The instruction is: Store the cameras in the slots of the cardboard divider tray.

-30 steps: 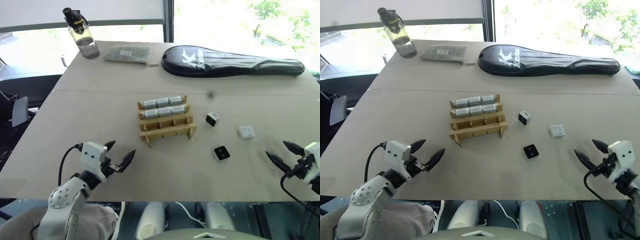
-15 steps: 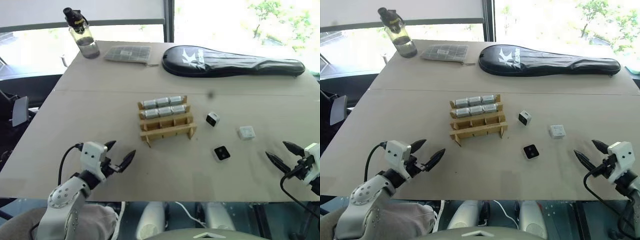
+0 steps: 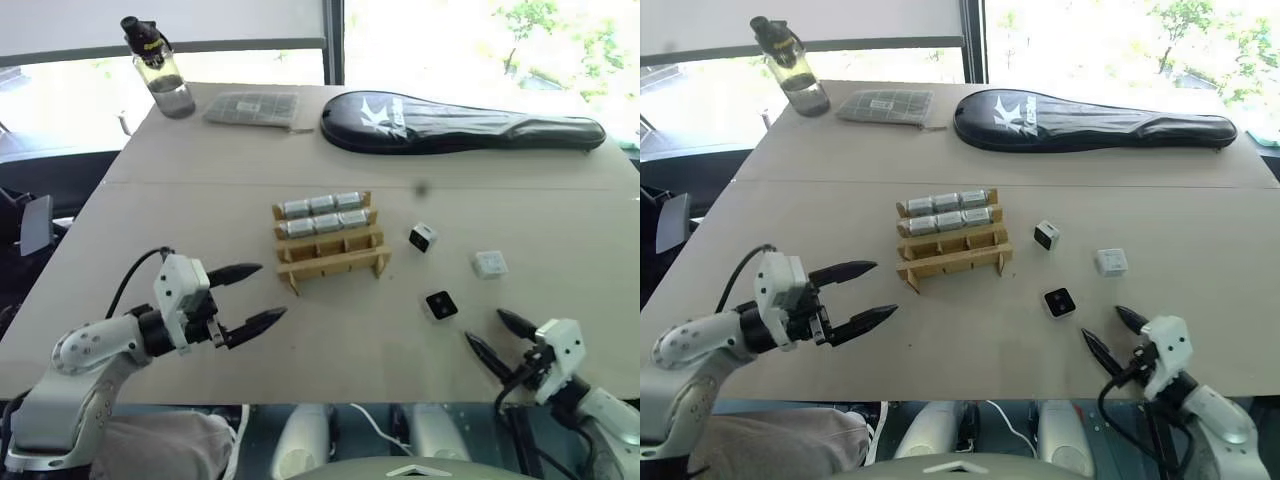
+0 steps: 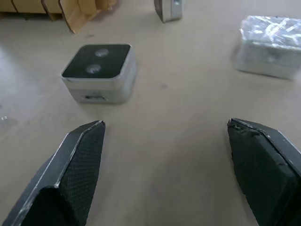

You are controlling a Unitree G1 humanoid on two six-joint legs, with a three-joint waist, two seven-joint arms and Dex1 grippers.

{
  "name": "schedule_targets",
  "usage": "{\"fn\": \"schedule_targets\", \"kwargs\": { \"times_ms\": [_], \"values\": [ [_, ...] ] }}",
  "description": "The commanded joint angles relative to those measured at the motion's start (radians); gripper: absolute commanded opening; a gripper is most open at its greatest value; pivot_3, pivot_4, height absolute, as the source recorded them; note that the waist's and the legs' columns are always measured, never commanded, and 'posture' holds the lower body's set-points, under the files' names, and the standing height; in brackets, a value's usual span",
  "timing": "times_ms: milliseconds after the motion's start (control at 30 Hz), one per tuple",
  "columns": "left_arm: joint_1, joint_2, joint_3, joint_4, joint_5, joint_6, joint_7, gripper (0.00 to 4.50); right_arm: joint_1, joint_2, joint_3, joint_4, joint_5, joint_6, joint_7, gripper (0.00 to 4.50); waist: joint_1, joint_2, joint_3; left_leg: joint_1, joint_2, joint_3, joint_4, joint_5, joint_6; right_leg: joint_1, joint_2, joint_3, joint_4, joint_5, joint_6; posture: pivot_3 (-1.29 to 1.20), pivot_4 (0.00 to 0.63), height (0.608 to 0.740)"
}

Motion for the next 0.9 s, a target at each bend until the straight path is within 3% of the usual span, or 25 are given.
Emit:
{"fn": "schedule_targets", "kwargs": {
  "times_ms": [33,333,767,900],
  "values": [
    [-0.051,0.041,-0.01,-0.017,-0.036,0.015,-0.058,4.5,0.023,0.02,0.058,-0.082,-0.084,-0.011,-0.082,4.12,0.001,0.0,0.0,-0.001,0.0,0.0,0.0,0.0,0.0,0.0,0.0,-0.001,0.0,0.0,0.0,0.0,0.15,0.74],
    [-0.219,0.104,-0.067,0.084,-0.024,0.018,-0.181,4.5,0.004,0.052,0.212,-0.174,-0.141,0.072,-0.173,4.12,-0.001,-0.001,0.0,-0.001,-0.001,0.001,0.0,0.003,-0.005,-0.002,0.002,-0.002,0.0,0.0,0.001,0.0,0.15,0.74],
    [-0.243,0.135,-0.058,0.094,-0.047,0.034,-0.27,4.5,-0.072,0.092,0.265,-0.081,-0.231,0.036,-0.288,4.12,-0.002,-0.001,0.0,-0.001,-0.001,0.003,0.0,0.003,-0.005,-0.003,0.006,-0.001,0.001,0.0,0.001,0.0,0.15,0.74],
    [-0.249,0.132,-0.061,0.102,-0.044,0.033,-0.277,4.5,-0.072,0.098,0.268,-0.072,-0.23,0.02,-0.298,2.86,-0.002,-0.002,-0.001,0.0,-0.001,0.003,0.0,0.003,-0.006,-0.003,0.007,0.001,0.001,-0.001,0.001,0.0,0.15,0.74]
  ]
}}
